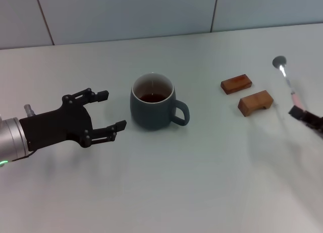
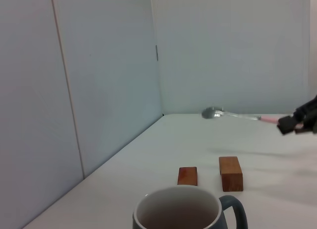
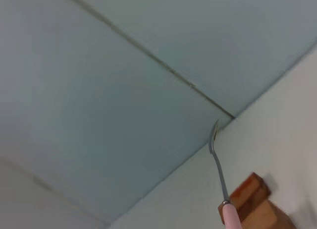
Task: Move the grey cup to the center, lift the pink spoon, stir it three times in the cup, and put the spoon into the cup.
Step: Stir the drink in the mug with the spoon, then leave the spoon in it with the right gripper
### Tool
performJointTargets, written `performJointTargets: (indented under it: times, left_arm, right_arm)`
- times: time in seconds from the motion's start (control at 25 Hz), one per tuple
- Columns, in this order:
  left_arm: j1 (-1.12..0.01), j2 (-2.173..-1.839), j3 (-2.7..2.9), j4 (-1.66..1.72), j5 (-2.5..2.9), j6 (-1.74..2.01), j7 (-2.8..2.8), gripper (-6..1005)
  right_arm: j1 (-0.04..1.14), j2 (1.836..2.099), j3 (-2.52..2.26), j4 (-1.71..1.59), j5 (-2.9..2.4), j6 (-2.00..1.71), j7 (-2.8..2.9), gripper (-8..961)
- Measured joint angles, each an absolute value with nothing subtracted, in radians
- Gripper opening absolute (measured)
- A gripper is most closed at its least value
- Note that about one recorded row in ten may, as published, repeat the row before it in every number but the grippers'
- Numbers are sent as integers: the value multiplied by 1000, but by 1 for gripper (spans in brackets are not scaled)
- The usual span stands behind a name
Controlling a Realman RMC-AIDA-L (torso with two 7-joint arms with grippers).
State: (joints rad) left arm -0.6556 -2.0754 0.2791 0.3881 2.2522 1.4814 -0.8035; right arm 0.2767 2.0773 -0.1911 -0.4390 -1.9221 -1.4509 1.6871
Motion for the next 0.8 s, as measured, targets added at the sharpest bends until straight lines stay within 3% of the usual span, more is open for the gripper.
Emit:
performJointTargets:
  times: [0.52,0.8]
  left_arm:
    - [-664,-2075,278,388,2241,1483,-812,841]
    - [-666,-2076,278,384,2238,1485,-812,842]
  right_arm:
    - [266,2084,-526,-1414,-2046,-1735,2177,117]
    - [352,2068,-673,-1796,-2155,-1924,2392,117]
